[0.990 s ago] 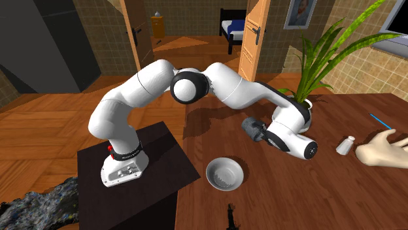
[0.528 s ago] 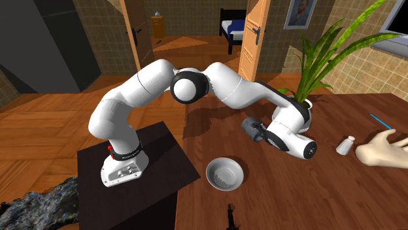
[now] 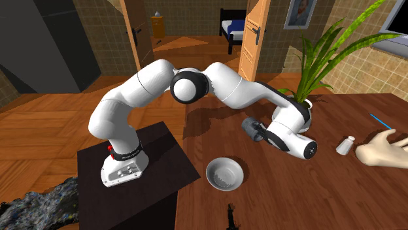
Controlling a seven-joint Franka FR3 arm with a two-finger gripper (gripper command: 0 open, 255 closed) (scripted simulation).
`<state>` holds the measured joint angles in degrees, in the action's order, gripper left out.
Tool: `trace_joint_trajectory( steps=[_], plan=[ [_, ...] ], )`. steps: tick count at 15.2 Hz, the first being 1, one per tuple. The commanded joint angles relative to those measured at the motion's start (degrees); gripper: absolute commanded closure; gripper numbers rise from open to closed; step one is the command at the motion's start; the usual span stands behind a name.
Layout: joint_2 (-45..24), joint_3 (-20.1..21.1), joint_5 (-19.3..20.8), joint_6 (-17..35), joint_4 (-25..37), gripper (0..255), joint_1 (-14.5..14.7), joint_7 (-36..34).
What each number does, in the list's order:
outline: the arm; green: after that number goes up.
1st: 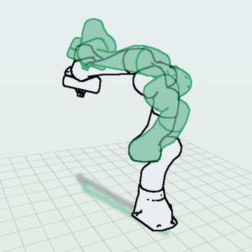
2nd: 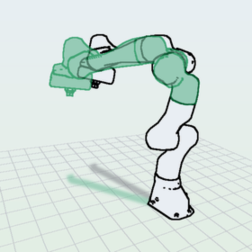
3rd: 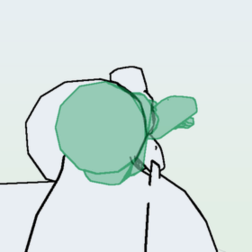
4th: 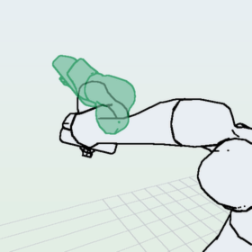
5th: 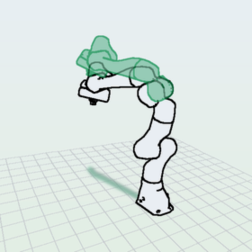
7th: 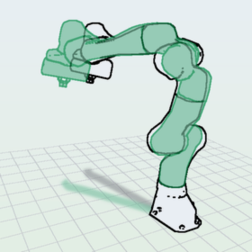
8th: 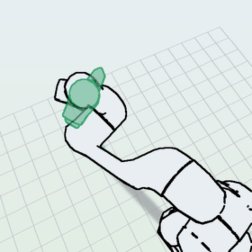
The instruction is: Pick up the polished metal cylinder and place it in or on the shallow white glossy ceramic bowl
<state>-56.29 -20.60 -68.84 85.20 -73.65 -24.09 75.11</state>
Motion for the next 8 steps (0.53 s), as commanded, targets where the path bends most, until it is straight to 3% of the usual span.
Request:
trace_joint_trajectory(
  steps=[1,8],
  plan=[
    [0.0,0.0,0.0,0.0,-0.1,255,0.1,0.0],
    [3.8,-0.6,0.7,-1.4,-1.5,255,0.5,-1.8]
  ],
)
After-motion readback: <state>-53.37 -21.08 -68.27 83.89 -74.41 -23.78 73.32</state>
